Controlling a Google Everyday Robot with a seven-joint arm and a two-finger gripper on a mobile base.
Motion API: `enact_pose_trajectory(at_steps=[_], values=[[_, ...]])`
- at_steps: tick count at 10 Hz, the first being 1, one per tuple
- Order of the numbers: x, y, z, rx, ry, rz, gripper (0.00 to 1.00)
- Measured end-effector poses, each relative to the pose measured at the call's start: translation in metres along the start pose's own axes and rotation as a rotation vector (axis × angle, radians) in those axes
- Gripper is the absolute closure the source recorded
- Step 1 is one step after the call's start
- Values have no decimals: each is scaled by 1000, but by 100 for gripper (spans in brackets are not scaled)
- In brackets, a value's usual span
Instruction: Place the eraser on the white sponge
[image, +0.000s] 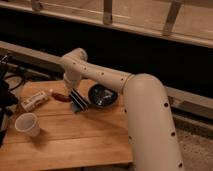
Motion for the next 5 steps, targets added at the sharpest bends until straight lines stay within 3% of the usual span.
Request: enact_pose_trajectory(at_steps=[5], values=[[-1, 4, 18, -6, 5, -31, 100]])
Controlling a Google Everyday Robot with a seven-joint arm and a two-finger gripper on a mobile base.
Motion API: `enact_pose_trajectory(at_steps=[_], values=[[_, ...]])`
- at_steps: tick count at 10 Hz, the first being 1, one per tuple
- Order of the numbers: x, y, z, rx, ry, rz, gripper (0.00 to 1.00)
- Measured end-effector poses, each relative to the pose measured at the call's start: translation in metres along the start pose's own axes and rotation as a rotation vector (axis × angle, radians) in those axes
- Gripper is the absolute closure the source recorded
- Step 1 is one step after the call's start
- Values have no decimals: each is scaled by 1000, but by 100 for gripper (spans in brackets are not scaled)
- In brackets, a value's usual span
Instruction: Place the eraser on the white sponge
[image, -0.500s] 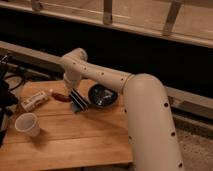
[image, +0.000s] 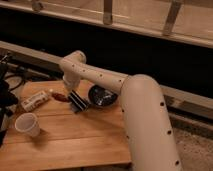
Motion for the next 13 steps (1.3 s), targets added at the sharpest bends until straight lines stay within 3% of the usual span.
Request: enact_pose_trajectory(at_steps=[4, 5, 8, 12, 13], values=[[1, 1, 11, 0, 0, -17, 100], [-1, 3, 12, 1, 1, -24, 97], [0, 3, 19, 1, 2, -36, 73], [-1, 6, 26, 2, 3, -52, 71], [-1, 7, 28, 2, 3, -55, 67]])
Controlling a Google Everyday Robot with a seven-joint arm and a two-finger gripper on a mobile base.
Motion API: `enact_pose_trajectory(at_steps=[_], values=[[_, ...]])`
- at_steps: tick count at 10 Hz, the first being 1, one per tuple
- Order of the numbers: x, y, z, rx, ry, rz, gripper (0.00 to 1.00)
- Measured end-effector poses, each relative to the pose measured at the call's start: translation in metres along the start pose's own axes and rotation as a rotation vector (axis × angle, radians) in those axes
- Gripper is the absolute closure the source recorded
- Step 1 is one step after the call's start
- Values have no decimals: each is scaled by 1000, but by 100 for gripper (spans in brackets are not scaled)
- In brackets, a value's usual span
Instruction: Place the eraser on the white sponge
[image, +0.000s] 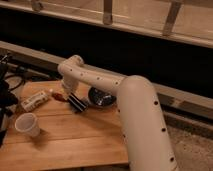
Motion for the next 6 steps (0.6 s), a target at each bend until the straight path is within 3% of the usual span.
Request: enact_pose_trajectory(at_steps=[2, 3, 6], values=[[-1, 1, 3, -1, 1, -9, 52], [-2, 3, 6, -2, 1, -17, 50], [-4, 7, 13, -9, 2, -35, 69]])
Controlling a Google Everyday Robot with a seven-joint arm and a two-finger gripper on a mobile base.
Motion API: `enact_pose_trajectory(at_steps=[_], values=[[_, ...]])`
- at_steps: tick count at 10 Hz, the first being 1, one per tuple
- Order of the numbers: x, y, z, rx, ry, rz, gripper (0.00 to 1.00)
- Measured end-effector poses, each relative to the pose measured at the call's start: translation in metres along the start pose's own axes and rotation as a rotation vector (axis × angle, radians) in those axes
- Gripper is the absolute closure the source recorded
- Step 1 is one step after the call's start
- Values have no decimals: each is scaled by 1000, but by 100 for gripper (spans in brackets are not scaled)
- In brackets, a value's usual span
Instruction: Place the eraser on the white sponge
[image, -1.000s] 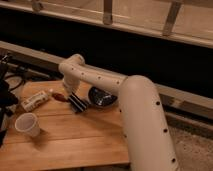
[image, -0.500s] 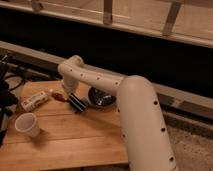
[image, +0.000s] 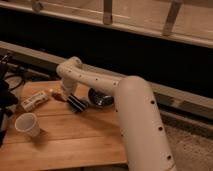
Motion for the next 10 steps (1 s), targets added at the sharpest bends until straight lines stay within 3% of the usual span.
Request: enact_pose_trajectory(at_steps=[2, 4, 6, 10], values=[[0, 1, 2, -1, 1, -6, 68], [-1, 3, 5, -4, 3, -28, 53], [-9, 11, 10, -9, 5, -63, 51], [-18, 17, 16, -20, 6, -109, 88]])
